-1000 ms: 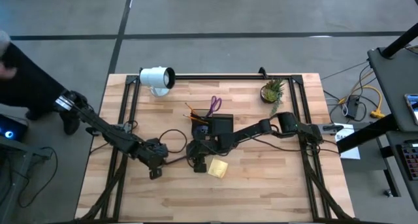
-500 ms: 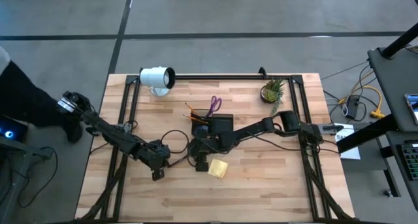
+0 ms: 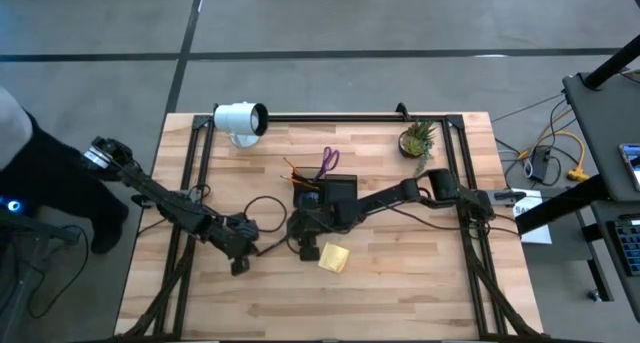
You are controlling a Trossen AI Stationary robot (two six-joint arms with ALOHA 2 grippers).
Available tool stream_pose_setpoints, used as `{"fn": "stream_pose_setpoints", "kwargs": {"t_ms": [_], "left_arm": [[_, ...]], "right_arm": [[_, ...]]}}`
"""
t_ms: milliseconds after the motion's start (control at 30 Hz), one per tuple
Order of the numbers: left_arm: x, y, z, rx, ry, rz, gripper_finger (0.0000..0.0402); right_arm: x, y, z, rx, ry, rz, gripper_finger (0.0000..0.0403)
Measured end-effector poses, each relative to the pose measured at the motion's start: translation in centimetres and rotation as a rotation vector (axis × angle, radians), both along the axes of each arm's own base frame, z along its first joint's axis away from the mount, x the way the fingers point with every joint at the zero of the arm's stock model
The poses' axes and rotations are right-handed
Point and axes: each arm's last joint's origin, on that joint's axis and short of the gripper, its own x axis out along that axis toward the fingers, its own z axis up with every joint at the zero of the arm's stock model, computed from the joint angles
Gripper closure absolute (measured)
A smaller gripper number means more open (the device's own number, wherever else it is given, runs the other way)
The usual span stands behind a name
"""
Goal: Pick and place office supplies into organizer
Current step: Put the black pen into the black desk organizer
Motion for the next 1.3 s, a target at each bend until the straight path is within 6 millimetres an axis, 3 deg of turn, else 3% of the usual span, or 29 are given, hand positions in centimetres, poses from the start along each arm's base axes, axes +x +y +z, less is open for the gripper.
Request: {"fn": "stream_pose_setpoints", "kwargs": {"t_ms": [333, 633, 933, 1300], "left_arm": [[0.9, -0.6, -0.6, -0.043, -0.006, 0.005, 0.0398], [1.0, -0.7, -1.2, -0.052, 0.023, 0.021, 0.0345], [1.2, -0.9, -2.8, -0.009, 0.089, 0.024, 0.0366], [0.2, -0.2, 0.3, -0.010, 0.048, 0.039, 0.0375]], "right_arm": [[0.1, -0.6, -0.1, -0.022, 0.001, 0.013, 0.0264], [0.1, -0.7, -0.1, -0.028, 0.001, 0.017, 0.0260], [0.1, -0.7, 0.0, -0.030, 0.001, 0.019, 0.0271], [0.1, -1.1, 0.1, -0.067, -0.004, 0.056, 0.0265]]}}
